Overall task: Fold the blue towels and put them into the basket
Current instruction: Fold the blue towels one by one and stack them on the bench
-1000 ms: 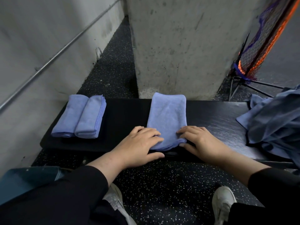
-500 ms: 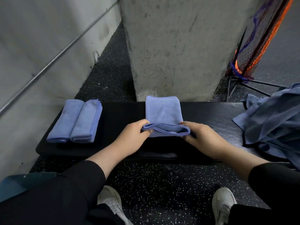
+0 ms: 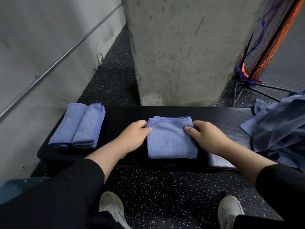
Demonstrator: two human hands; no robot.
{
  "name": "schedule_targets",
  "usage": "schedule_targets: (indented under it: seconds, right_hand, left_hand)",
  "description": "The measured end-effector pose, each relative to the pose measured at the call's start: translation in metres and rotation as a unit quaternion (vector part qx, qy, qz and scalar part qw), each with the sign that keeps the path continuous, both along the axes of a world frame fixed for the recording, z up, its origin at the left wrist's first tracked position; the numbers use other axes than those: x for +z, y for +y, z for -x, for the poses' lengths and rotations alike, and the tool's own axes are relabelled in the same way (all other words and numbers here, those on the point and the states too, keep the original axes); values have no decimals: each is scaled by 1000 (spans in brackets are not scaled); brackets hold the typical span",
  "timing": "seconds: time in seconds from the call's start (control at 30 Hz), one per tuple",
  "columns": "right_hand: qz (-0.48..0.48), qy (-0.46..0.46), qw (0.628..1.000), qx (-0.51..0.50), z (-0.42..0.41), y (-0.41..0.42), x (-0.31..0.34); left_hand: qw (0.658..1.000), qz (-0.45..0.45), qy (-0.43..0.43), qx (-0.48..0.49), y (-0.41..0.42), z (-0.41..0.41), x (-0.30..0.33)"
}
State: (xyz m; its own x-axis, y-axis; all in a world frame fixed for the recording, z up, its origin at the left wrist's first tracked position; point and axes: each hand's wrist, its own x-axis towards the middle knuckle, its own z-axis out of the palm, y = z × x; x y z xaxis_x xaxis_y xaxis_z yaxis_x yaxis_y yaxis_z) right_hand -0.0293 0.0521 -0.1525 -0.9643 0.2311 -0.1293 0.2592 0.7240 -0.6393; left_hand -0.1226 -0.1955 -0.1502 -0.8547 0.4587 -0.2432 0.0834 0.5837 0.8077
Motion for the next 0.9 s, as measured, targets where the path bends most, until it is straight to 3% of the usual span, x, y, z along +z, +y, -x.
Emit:
schedule_targets:
  seconds: [0.17,0.27,0.37,0.47,0.57,0.63,0.77,0.9]
  right_hand:
    - [-1,-4,999,-54,14,0,-3]
    - [-78,-39,993,-75,21,2,-11]
    - [-157,-43,981,-108,22,2,-22]
    - [-177,105,971,-123,20,-3,-23]
    - [-216,251,943,4,17,-16,-21]
    - [-216,196,952,98,12,-23,-30]
    - [-210,-21,961,180,4,-15,-47]
    - [-213,-54,957,190,5,-1,-41]
  left_hand:
    - [998,39,31,26,25,19,-6]
    - [993,81,76,44,36,29,-11]
    - [972,127,178,86,39,31,-14]
    - [932,91,350,-22,37,21,-19]
    - [898,129,386,-169,38,12,-26]
    - [896,185,346,-210,36,10,-34]
    - [886,274,279,-250,29,8,-45]
    - [887,284,259,-255,29,9,-46]
